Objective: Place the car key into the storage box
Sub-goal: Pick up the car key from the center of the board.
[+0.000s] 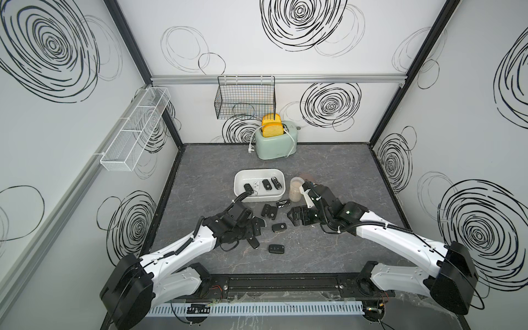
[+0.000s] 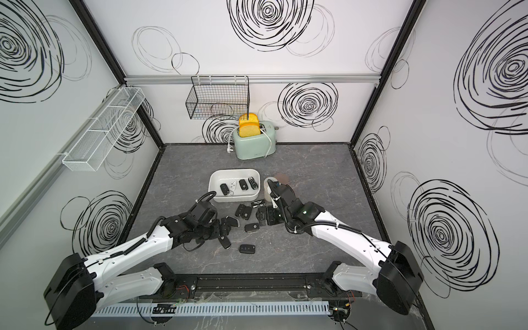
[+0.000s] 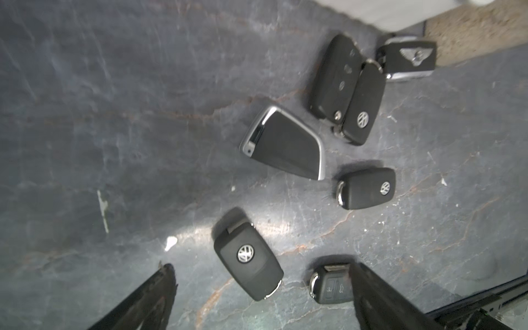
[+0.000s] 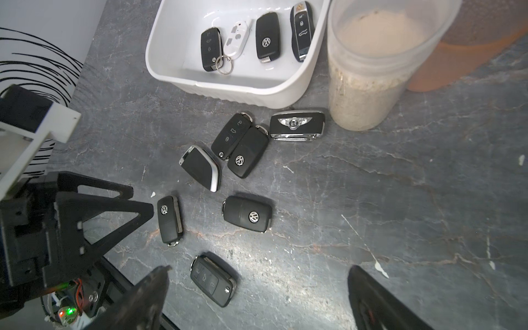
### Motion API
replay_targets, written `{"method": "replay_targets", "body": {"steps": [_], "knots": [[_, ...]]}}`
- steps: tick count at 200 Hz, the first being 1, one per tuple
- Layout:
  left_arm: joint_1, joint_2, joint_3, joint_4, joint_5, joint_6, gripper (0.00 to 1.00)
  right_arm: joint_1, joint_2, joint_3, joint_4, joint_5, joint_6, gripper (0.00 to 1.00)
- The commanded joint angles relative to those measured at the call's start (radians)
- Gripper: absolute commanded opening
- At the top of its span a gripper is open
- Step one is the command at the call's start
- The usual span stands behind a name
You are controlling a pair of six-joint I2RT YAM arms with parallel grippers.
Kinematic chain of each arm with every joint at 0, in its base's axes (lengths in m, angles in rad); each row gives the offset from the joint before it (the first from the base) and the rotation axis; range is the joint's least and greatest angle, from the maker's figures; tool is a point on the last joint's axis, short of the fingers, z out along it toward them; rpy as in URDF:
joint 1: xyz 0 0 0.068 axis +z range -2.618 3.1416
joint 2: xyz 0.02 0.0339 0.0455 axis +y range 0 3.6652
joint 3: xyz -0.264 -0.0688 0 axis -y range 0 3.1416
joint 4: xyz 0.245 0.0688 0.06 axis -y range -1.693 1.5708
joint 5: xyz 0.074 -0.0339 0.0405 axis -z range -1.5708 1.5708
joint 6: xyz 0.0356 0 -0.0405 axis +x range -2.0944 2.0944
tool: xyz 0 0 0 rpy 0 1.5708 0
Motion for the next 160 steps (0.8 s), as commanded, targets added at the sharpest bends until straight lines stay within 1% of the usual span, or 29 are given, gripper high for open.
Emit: {"method": "replay_targets", "body": {"steps": [1, 18, 39, 64, 90, 117, 160], "knots": [[-0.066, 0.007, -0.024, 0.001, -0.074, -0.194, 0.98, -0.024, -0.049, -0.050, -0.009, -0.050, -0.038, 0.99], [-0.100, 0.020, -0.036, 0.018, -0.083, -0.264, 0.98, -0.041, -0.065, -0.074, -0.008, -0.089, -0.060, 0.99], [-0.120, 0.044, -0.037, 0.033, -0.100, -0.320, 1.00, -0.045, -0.076, -0.085, -0.015, -0.102, -0.083, 0.99], [-0.126, 0.078, -0.018, 0.020, -0.138, -0.334, 0.94, -0.045, -0.094, -0.093, -0.019, -0.107, -0.101, 0.99], [-0.128, 0.120, 0.002, 0.005, -0.173, -0.337, 0.84, -0.045, -0.110, -0.099, -0.025, -0.095, -0.115, 0.99], [-0.133, 0.156, 0.013, 0.020, -0.177, -0.344, 0.74, -0.045, -0.105, -0.093, -0.045, -0.095, -0.127, 0.99], [-0.145, 0.230, 0.056, 0.028, -0.178, -0.328, 0.71, -0.046, -0.124, -0.107, -0.047, -0.068, -0.125, 0.99]]}}
